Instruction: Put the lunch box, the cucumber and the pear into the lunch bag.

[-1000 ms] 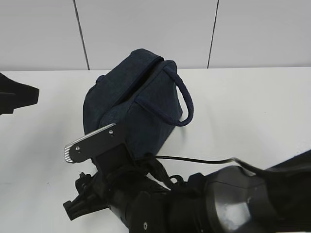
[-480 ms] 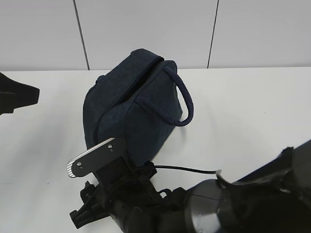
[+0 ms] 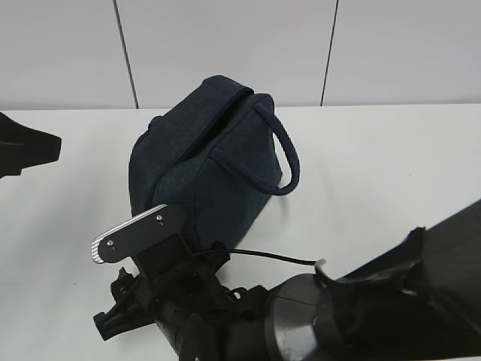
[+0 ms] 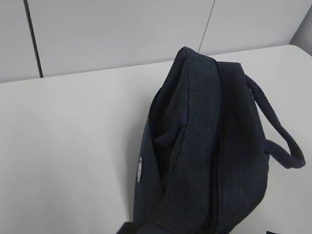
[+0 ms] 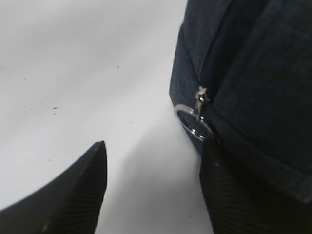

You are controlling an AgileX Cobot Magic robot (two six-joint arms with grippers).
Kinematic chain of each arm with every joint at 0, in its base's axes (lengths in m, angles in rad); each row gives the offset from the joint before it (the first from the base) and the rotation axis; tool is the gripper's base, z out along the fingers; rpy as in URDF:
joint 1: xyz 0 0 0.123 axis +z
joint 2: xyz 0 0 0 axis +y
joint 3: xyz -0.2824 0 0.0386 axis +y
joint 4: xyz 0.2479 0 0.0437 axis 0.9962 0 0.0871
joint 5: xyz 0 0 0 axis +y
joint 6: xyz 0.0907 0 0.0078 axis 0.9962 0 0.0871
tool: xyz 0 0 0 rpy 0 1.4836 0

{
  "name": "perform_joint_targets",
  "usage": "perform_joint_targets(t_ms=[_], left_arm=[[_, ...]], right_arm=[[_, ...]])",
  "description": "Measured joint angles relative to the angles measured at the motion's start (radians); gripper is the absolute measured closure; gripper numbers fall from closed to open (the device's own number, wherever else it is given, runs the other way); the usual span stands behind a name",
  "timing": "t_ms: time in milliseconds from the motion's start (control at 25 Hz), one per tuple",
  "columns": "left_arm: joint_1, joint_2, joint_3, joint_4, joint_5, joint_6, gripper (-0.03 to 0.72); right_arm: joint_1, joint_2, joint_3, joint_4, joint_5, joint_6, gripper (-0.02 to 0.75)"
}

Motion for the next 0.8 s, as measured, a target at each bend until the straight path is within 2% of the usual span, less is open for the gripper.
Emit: perform_joint_targets(t_ms=[240, 400, 800], left_arm=[[-0.038, 0.0, 0.0, 0.005, 0.0, 0.0, 0.45], [-0.04, 0.0, 0.0, 0.01, 0.0, 0.0, 0.45], [-0.044, 0.0, 0.0, 0.012, -0.001, 0.0, 0.45]], right_arm=[[0.0, 0.0, 0.0, 0.023, 0.027, 0.002, 0.26], [0.0, 0.0, 0.0, 0.025, 0.06, 0.002, 0.262], [0.0, 0.0, 0.0, 0.013, 0.001, 0.002, 0.269]])
